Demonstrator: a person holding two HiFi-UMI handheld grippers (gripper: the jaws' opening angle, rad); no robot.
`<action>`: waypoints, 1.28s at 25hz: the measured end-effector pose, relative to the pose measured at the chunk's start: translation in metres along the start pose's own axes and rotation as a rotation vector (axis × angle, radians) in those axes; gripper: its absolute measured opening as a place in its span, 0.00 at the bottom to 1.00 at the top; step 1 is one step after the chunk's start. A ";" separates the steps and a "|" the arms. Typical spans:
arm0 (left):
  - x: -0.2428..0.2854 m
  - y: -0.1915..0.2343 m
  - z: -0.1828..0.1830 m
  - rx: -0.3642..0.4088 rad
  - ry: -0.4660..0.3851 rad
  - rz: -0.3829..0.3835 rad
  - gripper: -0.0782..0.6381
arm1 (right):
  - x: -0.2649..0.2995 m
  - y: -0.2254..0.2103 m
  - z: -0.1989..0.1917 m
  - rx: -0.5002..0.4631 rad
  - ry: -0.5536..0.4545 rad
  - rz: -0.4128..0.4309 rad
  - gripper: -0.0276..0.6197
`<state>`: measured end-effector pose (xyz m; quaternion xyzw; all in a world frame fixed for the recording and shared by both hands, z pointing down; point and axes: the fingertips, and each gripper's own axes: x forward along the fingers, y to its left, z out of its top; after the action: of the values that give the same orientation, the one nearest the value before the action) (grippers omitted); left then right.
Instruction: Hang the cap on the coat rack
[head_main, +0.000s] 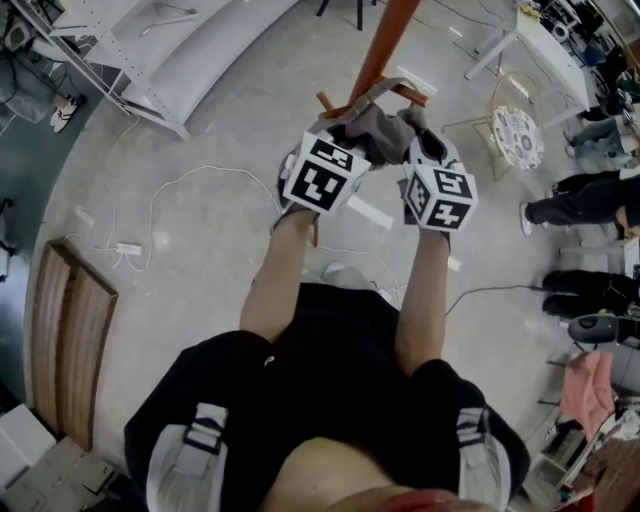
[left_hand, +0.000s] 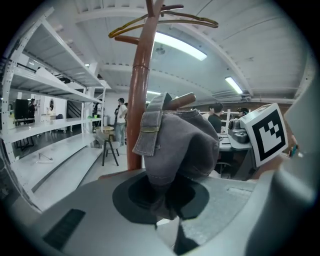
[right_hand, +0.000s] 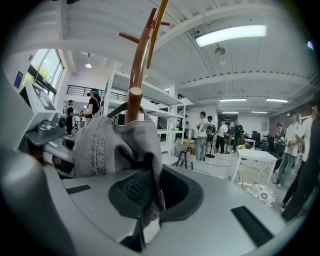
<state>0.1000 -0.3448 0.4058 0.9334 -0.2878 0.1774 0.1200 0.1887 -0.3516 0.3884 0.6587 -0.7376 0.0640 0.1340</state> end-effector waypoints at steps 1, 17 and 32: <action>0.002 0.003 -0.002 -0.008 0.010 0.009 0.14 | 0.005 0.002 -0.002 -0.013 0.011 0.011 0.05; 0.033 0.028 -0.034 -0.079 0.033 0.111 0.17 | 0.045 0.018 -0.027 -0.069 0.076 0.129 0.05; -0.017 0.045 -0.069 -0.062 0.075 0.187 0.29 | 0.022 -0.002 -0.059 0.091 0.008 0.050 0.16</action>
<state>0.0432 -0.3503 0.4672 0.8910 -0.3746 0.2135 0.1423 0.1953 -0.3568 0.4513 0.6453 -0.7496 0.1035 0.1051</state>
